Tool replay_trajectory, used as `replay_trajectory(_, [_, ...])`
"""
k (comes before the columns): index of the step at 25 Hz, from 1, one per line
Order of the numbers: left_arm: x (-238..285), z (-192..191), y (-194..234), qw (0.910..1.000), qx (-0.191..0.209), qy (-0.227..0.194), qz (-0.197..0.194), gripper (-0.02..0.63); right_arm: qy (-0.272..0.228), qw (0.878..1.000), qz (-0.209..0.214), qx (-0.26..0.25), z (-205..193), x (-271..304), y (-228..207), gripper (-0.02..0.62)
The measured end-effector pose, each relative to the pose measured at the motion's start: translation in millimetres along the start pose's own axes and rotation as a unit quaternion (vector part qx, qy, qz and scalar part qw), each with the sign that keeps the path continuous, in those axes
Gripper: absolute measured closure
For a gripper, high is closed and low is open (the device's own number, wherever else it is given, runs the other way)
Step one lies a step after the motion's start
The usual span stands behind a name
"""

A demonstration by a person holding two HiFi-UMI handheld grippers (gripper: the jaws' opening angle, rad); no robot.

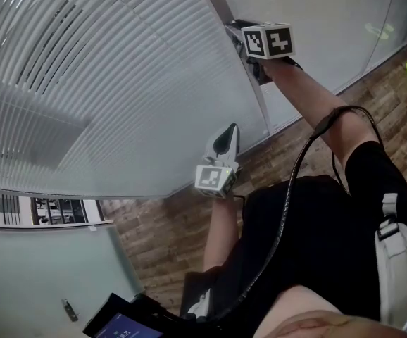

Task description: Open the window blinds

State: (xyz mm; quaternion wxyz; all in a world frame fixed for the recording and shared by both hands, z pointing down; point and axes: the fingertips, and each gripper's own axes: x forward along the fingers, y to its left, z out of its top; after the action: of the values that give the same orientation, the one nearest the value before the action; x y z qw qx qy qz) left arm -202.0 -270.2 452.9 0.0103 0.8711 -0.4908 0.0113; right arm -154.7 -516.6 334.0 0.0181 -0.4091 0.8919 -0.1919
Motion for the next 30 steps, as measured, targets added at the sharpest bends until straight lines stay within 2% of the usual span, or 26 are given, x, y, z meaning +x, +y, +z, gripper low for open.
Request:
replay_trajectory(4, [-0.1,-0.6,-0.8,1.0000,-0.002,0.003,0.000,0.603,-0.003,1.000,0.005,0.022,0.2,0.0,0.0,0.470])
replay_trajectory(14, [-0.5,-2.1,-0.3,1.0000,0.001,0.003,0.001,0.603,-0.009,1.000,0.006,0.028,-0.3,-0.2,-0.3,0.471])
replay_trajectory(19, [0.3,-1.9,-1.2,1.0000,0.002,0.004,0.001,0.603,-0.018,0.995,0.021,0.094,2.0,-1.5,-1.7,0.471])
replay_trajectory(23, [0.8,-1.9,-0.5,1.0000,0.003,0.005,0.000,0.604,-0.024,0.992,0.026,0.120,2.3,-0.5,-1.8,0.471])
replay_trajectory(27, [0.5,-1.4,-0.2,1.0000,0.004,0.006,0.000,0.603,-0.023,0.991,0.031,0.129,1.8,-0.3,-1.4,0.469])
replay_trajectory(30, [0.3,-0.9,-1.4,1.0000,0.005,0.008,0.001,0.603,-0.023,0.993,0.032,0.114,2.2,-1.0,-1.2,0.471])
